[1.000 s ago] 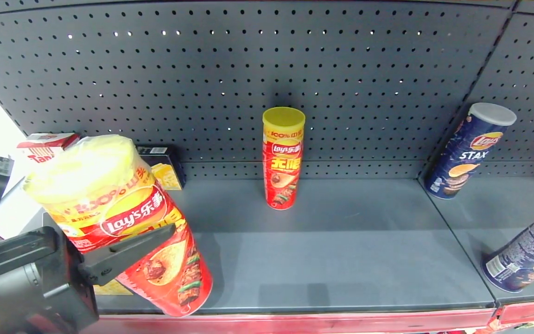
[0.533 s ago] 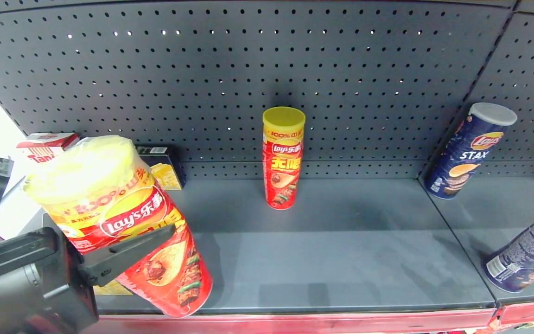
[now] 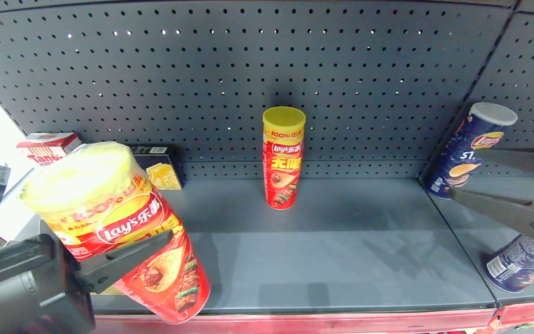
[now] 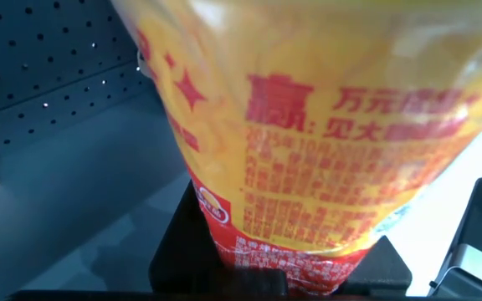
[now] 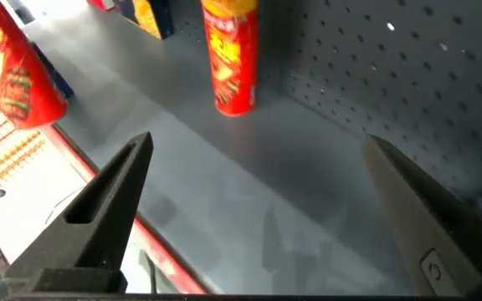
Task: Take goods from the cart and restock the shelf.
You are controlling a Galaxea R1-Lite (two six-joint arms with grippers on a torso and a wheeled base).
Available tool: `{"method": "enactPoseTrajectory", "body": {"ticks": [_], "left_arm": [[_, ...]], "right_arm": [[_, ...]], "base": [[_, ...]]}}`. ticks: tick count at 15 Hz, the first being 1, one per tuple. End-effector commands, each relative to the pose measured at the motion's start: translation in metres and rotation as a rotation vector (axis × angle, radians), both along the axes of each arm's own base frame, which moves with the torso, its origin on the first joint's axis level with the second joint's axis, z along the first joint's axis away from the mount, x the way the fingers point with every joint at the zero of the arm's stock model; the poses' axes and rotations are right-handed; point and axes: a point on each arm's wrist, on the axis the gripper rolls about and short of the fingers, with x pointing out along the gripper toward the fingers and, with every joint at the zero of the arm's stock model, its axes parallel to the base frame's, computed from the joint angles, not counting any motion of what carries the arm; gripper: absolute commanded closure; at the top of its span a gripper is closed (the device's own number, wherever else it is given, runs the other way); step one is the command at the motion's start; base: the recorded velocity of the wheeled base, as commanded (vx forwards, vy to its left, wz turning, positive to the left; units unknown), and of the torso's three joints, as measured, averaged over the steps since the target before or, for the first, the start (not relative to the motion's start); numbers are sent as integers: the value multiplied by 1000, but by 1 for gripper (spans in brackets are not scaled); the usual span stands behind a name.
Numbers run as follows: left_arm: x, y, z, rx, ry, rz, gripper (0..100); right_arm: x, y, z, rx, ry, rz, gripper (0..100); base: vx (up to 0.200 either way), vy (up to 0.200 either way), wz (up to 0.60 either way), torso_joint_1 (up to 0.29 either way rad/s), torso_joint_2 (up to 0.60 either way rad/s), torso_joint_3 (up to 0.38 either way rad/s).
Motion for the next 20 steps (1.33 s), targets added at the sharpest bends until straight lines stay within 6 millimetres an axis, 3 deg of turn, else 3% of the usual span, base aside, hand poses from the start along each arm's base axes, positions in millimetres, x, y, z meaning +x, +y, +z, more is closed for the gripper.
{"method": "enactPoseTrajectory", "body": {"ticks": [1,7,14,17,20], "left_arm": [[-1,0,1,-3,-5,0,100],[1,0,3,-4,-9,1,100],[3,-1,1,0,5,1,100],[3,-1,1,0,3,3,100],[4,-1,2,-2,1,3,100]], "right_arm": [[23,23,2,-22,35,36,0],[60,52,-10,-53,80,-4,0],[132,98,-38,17,39,31,0],[145,106,-41,19,43,67,0],[175,112,-57,-2,23,41,0]], "base": [[0,0,0,0,0,0],[0,0,0,0,0,0],[0,0,0,0,0,0],[0,0,0,0,0,0],[0,0,0,0,0,0]]}}
